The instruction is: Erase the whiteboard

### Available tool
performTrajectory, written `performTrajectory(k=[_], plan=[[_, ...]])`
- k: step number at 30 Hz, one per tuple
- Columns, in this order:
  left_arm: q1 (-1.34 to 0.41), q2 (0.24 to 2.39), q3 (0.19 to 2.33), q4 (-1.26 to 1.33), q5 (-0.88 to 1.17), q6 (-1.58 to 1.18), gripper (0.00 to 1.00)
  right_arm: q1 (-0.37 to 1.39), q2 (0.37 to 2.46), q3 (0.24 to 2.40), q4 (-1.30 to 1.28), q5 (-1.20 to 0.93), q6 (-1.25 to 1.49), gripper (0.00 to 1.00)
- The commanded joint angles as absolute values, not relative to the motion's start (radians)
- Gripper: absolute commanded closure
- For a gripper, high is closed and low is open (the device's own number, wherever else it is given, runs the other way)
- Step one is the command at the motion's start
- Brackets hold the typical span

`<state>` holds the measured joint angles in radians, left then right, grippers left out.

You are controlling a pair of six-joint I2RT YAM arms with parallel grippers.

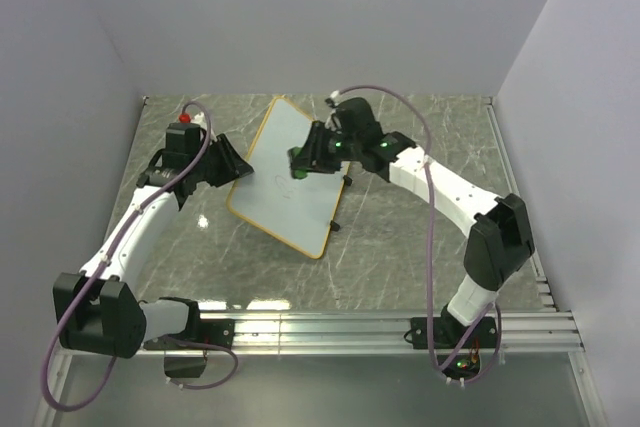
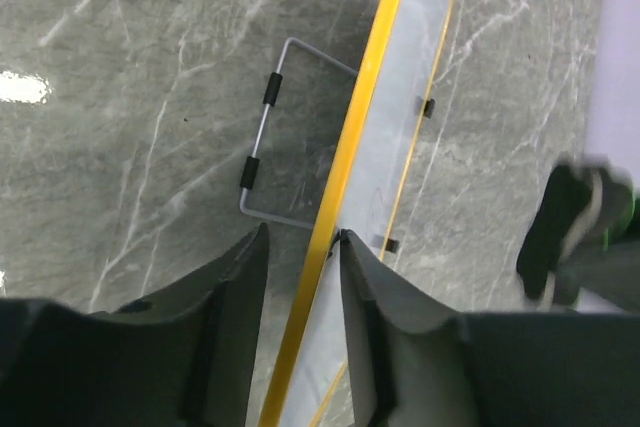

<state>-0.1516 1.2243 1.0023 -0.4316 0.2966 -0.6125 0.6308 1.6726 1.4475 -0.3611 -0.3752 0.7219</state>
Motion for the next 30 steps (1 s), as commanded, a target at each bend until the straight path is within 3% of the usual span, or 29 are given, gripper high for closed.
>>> performTrajectory(k=[1, 12, 20, 30], plan=[[-0.156, 1.238, 1.023, -0.373, 0.319, -0.594, 0.62, 0.698, 1.696, 1.52, -0.23, -0.472, 0.773, 1.0], [-0.163, 1.227, 1.008, -0.391, 0.307, -0.577, 0.89, 0.77, 1.81, 1.638, -0.299, -0.315, 0.79, 1.0], [-0.166, 1.218, 0.997, -0.439, 0.27, -0.54, 1.0, 0.772, 1.871, 1.623, -0.376, -0.206, 0.759, 1.0], [-0.167, 1.216, 1.006, -0.449, 0.264, -0.534, 1.0, 0.798, 1.76, 1.165, -0.223, -0.172, 0.784, 1.0]])
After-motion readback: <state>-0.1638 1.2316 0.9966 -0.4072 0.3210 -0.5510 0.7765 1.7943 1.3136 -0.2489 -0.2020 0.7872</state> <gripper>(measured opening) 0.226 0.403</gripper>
